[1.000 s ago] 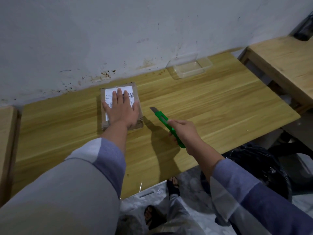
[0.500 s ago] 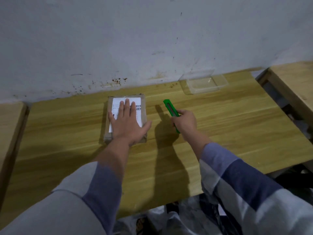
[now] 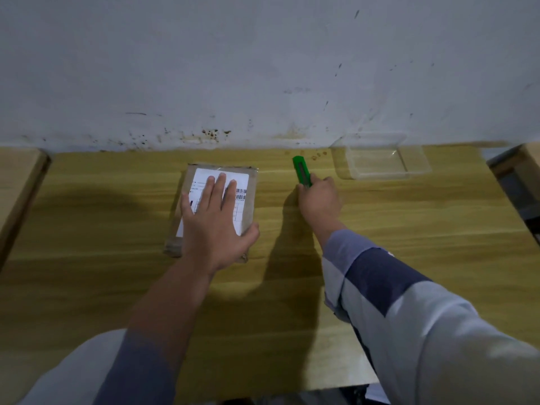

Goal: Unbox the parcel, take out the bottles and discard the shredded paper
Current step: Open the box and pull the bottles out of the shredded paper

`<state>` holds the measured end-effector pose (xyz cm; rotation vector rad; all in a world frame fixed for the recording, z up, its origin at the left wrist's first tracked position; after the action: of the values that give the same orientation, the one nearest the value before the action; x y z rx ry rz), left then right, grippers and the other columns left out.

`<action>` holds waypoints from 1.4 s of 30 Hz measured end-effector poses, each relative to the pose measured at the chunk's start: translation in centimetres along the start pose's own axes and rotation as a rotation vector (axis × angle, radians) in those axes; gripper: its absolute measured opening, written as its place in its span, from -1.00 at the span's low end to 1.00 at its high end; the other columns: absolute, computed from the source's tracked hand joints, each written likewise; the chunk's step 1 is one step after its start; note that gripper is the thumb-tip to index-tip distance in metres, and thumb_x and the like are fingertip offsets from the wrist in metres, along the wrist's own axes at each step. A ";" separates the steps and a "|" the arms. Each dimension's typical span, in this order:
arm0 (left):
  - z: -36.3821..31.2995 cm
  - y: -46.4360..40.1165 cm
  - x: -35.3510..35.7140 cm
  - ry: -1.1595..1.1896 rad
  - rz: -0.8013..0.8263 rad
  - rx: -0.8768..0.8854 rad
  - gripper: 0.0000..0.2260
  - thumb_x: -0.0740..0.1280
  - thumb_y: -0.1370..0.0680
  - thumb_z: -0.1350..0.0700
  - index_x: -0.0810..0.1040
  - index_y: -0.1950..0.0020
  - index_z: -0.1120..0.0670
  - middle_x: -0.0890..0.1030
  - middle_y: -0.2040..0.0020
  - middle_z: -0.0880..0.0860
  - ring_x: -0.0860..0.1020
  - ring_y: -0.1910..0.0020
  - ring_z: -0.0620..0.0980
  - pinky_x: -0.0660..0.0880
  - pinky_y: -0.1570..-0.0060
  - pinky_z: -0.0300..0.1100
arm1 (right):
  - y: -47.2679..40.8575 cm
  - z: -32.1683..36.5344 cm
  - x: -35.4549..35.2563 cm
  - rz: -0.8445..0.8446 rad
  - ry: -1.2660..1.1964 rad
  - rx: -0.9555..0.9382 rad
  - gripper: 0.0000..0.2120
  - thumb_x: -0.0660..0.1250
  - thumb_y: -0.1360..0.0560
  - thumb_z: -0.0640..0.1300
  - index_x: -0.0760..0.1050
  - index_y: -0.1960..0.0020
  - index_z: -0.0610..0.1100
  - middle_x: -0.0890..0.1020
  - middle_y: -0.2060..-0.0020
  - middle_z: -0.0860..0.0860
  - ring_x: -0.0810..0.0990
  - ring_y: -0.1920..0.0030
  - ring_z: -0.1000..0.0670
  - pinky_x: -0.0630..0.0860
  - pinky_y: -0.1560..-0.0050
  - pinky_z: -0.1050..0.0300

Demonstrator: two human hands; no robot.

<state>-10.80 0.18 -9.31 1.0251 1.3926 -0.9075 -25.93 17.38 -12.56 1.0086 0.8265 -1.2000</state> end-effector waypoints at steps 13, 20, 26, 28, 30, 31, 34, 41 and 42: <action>0.0 -0.1 -0.1 0.079 0.108 0.044 -0.18 -0.03 -0.41 -0.37 -0.17 -0.57 -0.02 -0.24 -0.58 -0.05 -0.28 -0.54 -0.06 -0.28 -0.44 0.22 | 2.4 10.1 0.8 0.363 -0.589 -0.293 -0.72 0.21 -0.57 -0.14 0.56 -0.23 -0.14 0.56 -0.28 -0.07 0.47 -0.32 -0.05 0.34 -0.31 0.18; 1.8 1.7 -1.4 -0.028 0.113 0.209 -0.23 0.09 -0.48 -0.32 -0.12 -0.57 -0.06 -0.20 -0.59 -0.04 -0.24 -0.55 -0.06 -0.25 -0.43 0.30 | 6.3 5.4 -0.1 0.165 -0.696 -0.226 -0.71 0.27 -0.54 -0.20 0.55 -0.24 -0.14 0.62 -0.19 -0.07 0.56 -0.21 -0.03 0.44 -0.23 0.20; 6.4 4.9 -0.6 0.360 0.051 -0.106 -0.02 0.27 -0.44 -0.34 -0.30 -0.55 0.03 -0.28 -0.57 0.07 -0.24 -0.55 0.11 -0.18 -0.46 0.21 | 11.4 2.7 -0.2 0.002 -0.634 -0.210 -0.69 0.29 -0.53 -0.12 0.52 -0.27 -0.04 0.65 -0.12 -0.05 0.59 -0.03 0.06 0.45 -0.02 0.30; 7.3 5.5 0.7 0.659 0.108 -0.196 0.06 0.41 -0.38 -0.26 -0.34 -0.53 -0.06 -0.14 -0.59 0.07 -0.03 -0.55 0.17 0.03 -0.48 0.23 | 13.0 1.9 0.5 -0.038 -0.641 -0.177 -0.66 0.34 -0.50 -0.06 0.52 -0.27 -0.04 0.64 -0.11 -0.09 0.61 -0.06 -0.02 0.54 -0.12 0.10; 7.9 5.9 1.5 0.789 0.124 -0.246 0.08 0.48 -0.32 -0.21 -0.29 -0.51 -0.16 0.11 -0.57 0.07 0.22 -0.48 0.18 0.28 -0.38 0.24 | 14.6 1.6 0.8 -0.045 -0.650 -0.182 -0.56 0.39 -0.45 -0.01 0.48 -0.31 -0.05 0.59 -0.06 -0.07 0.59 -0.04 -0.03 0.55 -0.13 -0.01; 8.1 6.1 1.6 0.815 0.124 -0.259 0.06 0.50 -0.32 -0.19 -0.23 -0.52 -0.18 0.21 -0.54 0.06 0.28 -0.45 0.16 0.33 -0.35 0.24 | 15.2 1.6 0.8 -0.037 -0.622 -0.203 -0.49 0.43 -0.42 0.01 0.45 -0.34 -0.05 0.55 -0.08 -0.06 0.57 -0.07 -0.03 0.54 -0.16 -0.01; 8.6 6.3 2.2 0.906 0.120 -0.257 -0.06 0.51 -0.32 -0.16 -0.01 -0.53 -0.17 0.38 -0.45 0.00 0.37 -0.40 0.06 0.38 -0.33 0.16 | 15.8 2.6 0.5 -0.012 -0.334 -0.336 -0.32 0.46 -0.38 0.05 0.29 -0.44 0.05 0.39 -0.37 -0.08 0.39 -0.34 -0.08 0.41 -0.34 -0.05; 8.3 6.2 2.2 0.934 0.060 -0.237 -0.17 0.48 -0.42 -0.02 0.06 -0.54 -0.08 0.41 -0.41 0.01 0.37 -0.39 0.04 0.38 -0.34 0.13 | 14.4 4.6 0.1 0.054 -0.183 -0.509 -0.59 0.41 -0.44 0.01 0.52 -0.28 0.03 0.30 -0.48 -0.05 0.41 -0.40 -0.07 0.42 -0.35 -0.05; 8.4 6.3 2.1 0.936 0.056 -0.236 -0.17 0.49 -0.42 -0.02 0.06 -0.54 -0.09 0.41 -0.42 0.00 0.37 -0.39 0.04 0.37 -0.34 0.13 | 14.6 4.5 0.1 0.042 -0.186 -0.508 -0.60 0.40 -0.44 0.01 0.52 -0.27 0.04 0.30 -0.48 -0.04 0.42 -0.39 -0.08 0.44 -0.33 -0.06</action>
<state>-2.12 -5.48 -11.87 1.3623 2.1533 -0.1687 -11.57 14.08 -8.45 0.4898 0.8963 -0.9605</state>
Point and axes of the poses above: each hand's wrist, its own y-axis away from the middle knuckle, its own x-axis out of the palm, z = x × y, the point moved 8 cm from there along -y, towards the middle knuckle
